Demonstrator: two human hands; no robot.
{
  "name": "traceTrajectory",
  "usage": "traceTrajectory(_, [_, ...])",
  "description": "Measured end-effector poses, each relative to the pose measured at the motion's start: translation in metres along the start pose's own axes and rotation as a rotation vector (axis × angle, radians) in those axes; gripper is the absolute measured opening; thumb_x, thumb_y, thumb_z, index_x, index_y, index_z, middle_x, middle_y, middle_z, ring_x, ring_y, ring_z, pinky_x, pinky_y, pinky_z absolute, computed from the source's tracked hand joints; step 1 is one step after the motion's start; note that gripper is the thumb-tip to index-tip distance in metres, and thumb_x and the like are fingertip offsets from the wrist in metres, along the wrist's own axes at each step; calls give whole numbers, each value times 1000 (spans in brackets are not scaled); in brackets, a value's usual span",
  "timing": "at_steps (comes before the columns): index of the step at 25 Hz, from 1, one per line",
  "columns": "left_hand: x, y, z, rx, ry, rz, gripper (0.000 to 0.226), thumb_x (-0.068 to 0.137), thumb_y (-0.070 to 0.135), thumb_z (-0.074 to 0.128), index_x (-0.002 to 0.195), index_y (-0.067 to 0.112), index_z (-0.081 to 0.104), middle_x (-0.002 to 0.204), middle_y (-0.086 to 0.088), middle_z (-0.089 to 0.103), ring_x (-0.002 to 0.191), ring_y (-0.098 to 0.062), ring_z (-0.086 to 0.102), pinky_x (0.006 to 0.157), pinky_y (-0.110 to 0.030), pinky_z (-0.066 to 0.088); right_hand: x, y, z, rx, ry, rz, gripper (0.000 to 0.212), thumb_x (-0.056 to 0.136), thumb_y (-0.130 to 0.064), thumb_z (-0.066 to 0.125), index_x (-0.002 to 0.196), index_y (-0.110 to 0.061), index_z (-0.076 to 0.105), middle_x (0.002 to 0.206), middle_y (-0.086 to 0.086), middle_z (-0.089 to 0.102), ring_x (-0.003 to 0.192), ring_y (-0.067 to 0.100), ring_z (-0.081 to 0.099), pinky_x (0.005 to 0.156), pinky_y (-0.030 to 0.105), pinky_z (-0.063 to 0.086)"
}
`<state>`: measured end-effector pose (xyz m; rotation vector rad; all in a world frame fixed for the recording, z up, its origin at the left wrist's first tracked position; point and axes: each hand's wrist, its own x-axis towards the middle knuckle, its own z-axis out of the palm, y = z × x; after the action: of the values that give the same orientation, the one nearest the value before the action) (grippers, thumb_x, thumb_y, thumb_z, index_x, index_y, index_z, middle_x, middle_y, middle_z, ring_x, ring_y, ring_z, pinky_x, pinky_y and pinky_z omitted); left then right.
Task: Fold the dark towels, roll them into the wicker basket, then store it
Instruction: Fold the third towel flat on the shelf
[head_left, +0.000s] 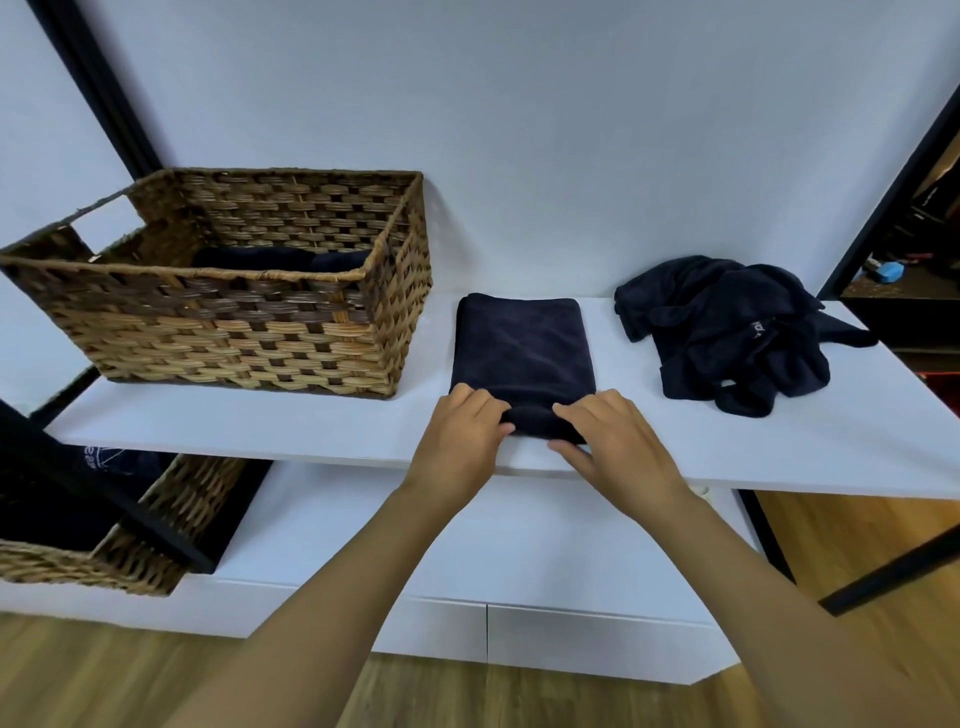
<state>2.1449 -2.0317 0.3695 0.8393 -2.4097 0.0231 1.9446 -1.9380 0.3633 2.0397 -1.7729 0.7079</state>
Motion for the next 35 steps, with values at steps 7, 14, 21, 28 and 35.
traceTrajectory(7, [0,11,-1,53,-97,-137,36,107,28,29,88,17,57,84,5,49,83,-21,44,74,-33,28,7,-11,-7,-123,-190,138,39,99,-40,37,92,-14,65,95,1,51,80,21,40,74,34,37])
traceTrajectory(14, [18,13,-5,14,-192,-321,15,108,30,35,102,24,46,96,7,52,90,-17,43,81,-38,26,39,-7,-25,399,-481,478,23,104,-43,42,92,-24,47,87,-1,55,86,22,48,78,37,44])
traceTrajectory(21, [-2,1,11,49,109,36,18,94,29,67,93,11,70,87,0,65,82,-22,56,73,-37,47,51,-9,-3,63,-267,425,35,101,-38,55,74,-16,51,89,-1,47,86,21,42,80,35,39])
traceTrajectory(28, [12,-5,1,67,-88,35,26,94,36,67,111,16,68,108,3,63,110,-24,54,94,-39,37,14,-1,13,-12,28,100,35,92,-41,67,105,-9,72,98,5,57,84,24,48,72,38,44])
traceTrajectory(35, [17,-11,-1,102,-195,43,47,104,47,30,110,16,65,103,3,64,99,-21,50,89,-36,33,9,-1,2,19,-93,87,47,93,-49,53,118,-11,67,96,-1,61,85,21,54,78,34,46])
